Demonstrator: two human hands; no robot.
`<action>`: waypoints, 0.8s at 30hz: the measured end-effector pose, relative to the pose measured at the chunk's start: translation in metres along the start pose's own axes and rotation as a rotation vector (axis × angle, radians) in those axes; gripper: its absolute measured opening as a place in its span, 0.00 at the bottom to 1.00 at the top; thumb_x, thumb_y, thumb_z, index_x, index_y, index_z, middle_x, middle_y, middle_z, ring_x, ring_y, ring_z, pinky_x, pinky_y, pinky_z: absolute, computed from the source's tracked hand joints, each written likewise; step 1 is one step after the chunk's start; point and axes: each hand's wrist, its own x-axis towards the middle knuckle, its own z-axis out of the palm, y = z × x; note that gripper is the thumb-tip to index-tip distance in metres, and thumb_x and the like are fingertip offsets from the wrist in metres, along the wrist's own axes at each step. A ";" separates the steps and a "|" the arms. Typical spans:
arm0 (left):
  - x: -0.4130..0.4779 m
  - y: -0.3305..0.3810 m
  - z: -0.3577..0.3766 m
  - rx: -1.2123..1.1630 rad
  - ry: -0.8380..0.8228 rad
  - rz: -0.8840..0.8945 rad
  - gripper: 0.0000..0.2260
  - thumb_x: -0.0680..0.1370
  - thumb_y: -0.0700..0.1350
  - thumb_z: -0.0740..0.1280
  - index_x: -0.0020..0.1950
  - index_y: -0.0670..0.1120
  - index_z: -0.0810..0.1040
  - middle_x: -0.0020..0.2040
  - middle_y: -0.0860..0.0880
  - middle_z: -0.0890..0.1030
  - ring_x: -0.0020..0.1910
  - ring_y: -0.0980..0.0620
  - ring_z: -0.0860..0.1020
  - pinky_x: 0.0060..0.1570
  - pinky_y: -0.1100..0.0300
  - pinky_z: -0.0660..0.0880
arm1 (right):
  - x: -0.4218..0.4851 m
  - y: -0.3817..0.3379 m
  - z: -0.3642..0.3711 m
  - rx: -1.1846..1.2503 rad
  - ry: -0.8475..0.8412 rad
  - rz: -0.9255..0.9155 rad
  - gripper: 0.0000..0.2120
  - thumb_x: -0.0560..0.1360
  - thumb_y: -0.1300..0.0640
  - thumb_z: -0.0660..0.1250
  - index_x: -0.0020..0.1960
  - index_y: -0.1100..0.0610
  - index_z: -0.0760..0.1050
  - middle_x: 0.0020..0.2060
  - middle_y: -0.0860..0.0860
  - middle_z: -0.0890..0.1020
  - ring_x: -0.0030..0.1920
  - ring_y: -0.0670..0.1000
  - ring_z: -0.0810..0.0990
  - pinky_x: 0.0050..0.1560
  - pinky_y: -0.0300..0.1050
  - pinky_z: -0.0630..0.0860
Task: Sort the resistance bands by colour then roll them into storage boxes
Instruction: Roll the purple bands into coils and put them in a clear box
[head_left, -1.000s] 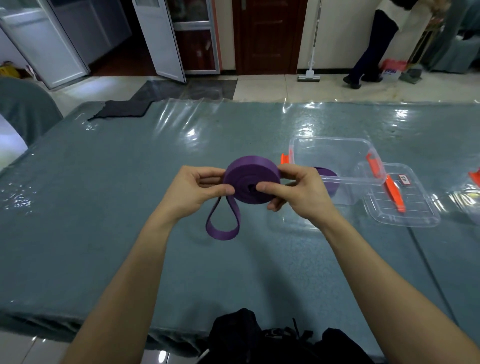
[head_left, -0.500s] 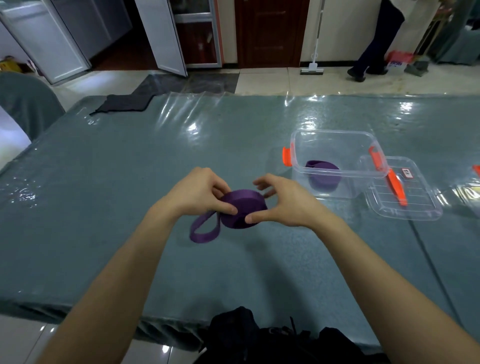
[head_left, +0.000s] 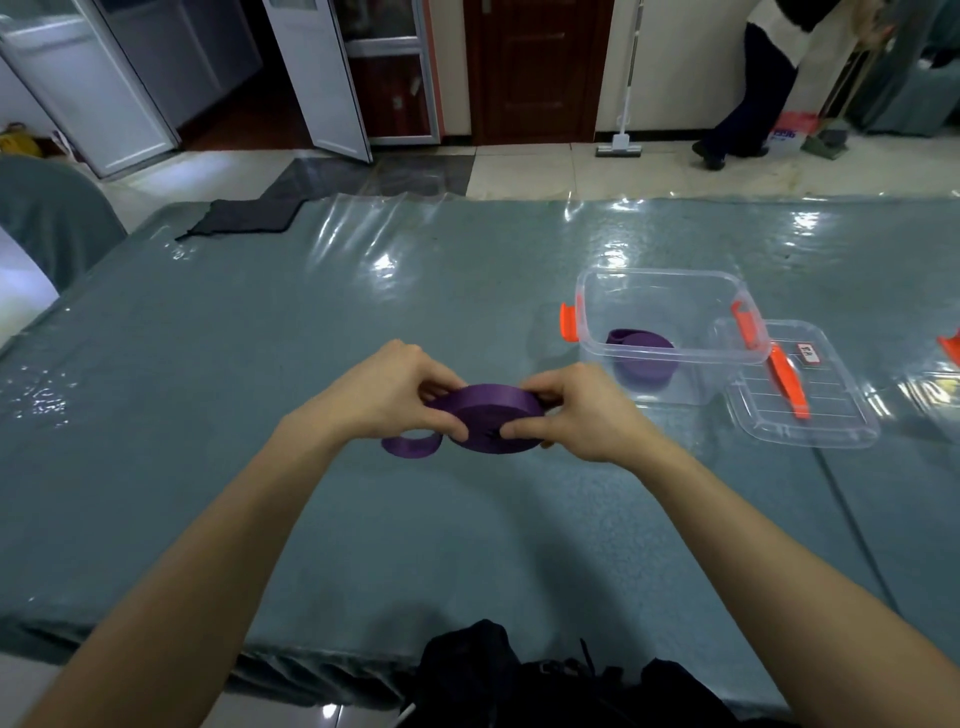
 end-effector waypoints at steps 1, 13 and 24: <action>-0.003 -0.004 0.000 -0.117 0.018 -0.016 0.16 0.69 0.47 0.86 0.56 0.53 0.91 0.46 0.58 0.90 0.49 0.60 0.88 0.57 0.60 0.82 | -0.003 -0.001 -0.004 0.088 0.006 0.020 0.10 0.71 0.50 0.84 0.50 0.50 0.88 0.38 0.51 0.88 0.37 0.54 0.88 0.45 0.56 0.86; -0.007 -0.010 0.005 -0.597 0.132 -0.107 0.20 0.64 0.45 0.84 0.55 0.44 0.90 0.49 0.44 0.90 0.51 0.47 0.89 0.58 0.52 0.85 | -0.008 -0.004 -0.001 0.775 0.095 0.059 0.15 0.75 0.67 0.77 0.61 0.64 0.84 0.51 0.61 0.89 0.47 0.61 0.88 0.42 0.50 0.88; 0.026 0.023 -0.016 0.328 -0.124 -0.048 0.11 0.67 0.59 0.83 0.43 0.56 0.89 0.30 0.56 0.83 0.31 0.56 0.82 0.37 0.50 0.82 | 0.005 -0.007 -0.005 -0.274 -0.010 -0.041 0.27 0.67 0.33 0.81 0.60 0.44 0.82 0.50 0.42 0.86 0.48 0.41 0.82 0.53 0.46 0.82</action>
